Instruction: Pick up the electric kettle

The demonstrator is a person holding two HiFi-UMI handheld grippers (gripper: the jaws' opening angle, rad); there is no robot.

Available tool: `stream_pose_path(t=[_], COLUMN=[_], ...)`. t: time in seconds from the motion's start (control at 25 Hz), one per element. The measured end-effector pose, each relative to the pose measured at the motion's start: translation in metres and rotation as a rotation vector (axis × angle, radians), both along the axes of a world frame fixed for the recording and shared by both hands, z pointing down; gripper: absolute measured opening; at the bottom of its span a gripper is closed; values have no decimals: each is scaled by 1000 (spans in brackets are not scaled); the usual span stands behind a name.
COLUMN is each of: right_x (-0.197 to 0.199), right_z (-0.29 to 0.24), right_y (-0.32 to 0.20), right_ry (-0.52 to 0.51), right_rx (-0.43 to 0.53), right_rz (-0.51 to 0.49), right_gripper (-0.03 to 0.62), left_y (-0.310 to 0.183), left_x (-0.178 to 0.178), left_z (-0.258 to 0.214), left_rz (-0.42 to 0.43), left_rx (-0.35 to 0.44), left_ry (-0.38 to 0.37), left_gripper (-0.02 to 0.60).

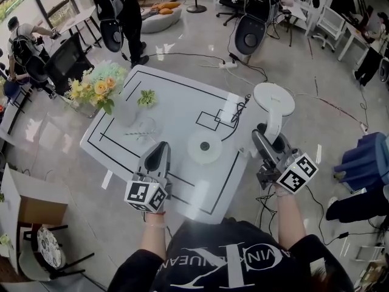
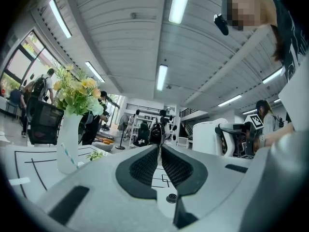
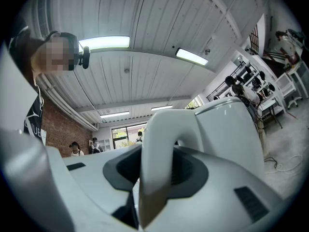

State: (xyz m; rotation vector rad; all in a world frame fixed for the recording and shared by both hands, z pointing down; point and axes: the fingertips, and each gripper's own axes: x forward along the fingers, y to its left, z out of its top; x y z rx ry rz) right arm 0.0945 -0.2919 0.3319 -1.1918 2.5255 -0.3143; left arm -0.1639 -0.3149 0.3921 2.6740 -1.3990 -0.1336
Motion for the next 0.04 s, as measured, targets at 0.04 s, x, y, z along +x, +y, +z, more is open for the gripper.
stream_pose_path(t=[0.04], right_x=[0], right_z=[0], right_y=[0], right_ry=[0], right_rx=[0], right_rz=[0], right_gripper=[120], left_y=[0], left_x=[0], left_z=[0], left_rz=[0], left_rx=[0], left_ry=[0], left_gripper=[28])
